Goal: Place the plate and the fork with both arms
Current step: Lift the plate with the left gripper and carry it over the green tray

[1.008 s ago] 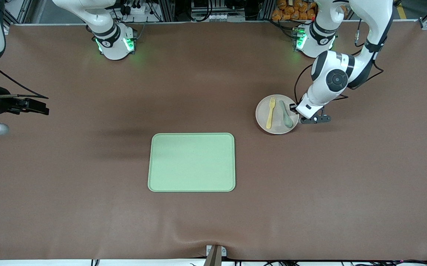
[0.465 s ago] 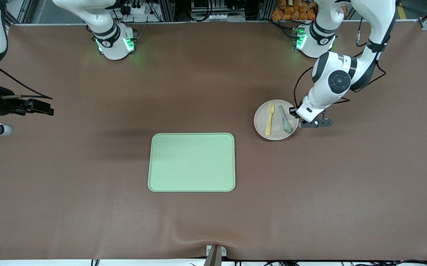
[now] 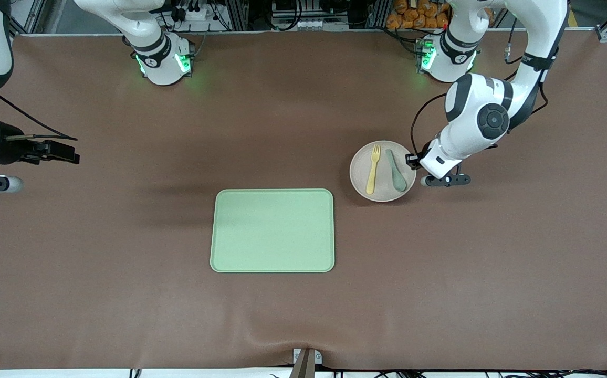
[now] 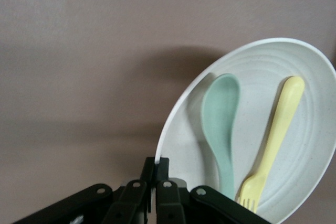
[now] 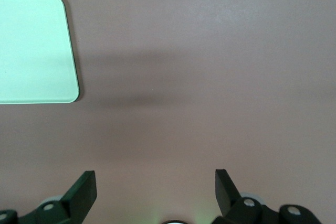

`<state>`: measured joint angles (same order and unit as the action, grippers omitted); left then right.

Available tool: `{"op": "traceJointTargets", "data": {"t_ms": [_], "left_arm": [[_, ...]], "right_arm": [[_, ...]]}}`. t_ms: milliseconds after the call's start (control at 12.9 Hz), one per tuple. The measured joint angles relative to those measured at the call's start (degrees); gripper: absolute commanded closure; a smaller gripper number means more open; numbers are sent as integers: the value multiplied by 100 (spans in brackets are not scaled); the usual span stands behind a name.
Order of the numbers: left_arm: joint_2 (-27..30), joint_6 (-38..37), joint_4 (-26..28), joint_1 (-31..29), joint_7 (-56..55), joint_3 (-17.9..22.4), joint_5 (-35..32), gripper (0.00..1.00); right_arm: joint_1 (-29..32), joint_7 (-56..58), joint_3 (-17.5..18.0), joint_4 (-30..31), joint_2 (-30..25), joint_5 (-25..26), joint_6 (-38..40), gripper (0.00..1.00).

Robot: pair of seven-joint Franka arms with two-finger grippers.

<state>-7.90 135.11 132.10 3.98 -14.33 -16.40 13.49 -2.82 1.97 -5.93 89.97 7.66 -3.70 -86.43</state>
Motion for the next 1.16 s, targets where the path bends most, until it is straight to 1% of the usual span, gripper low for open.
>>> {"op": "traceJointTargets", "data": {"t_ms": [155, 310, 620, 853, 1163], "left_arm": [[-54, -31, -279, 45, 31, -22, 226, 100], [-291, -62, -760, 82, 27, -130, 382, 100], [-1227, -218, -1922, 277, -386, -166, 403, 100], [-1994, -217, -2790, 643, -891, -166, 402, 100], [-2795, -221, -3837, 1087, -1451, -140, 388, 100]], "right_arm": [[0, 0, 0, 0, 0, -1, 2, 0], [0, 0, 0, 2, 0, -1, 10, 0], [-1, 0, 0, 5, 3, -2, 24, 0], [-2, 0, 0, 13, 4, -3, 32, 0], [-3, 0, 1, 29, 4, -6, 32, 0]]}}
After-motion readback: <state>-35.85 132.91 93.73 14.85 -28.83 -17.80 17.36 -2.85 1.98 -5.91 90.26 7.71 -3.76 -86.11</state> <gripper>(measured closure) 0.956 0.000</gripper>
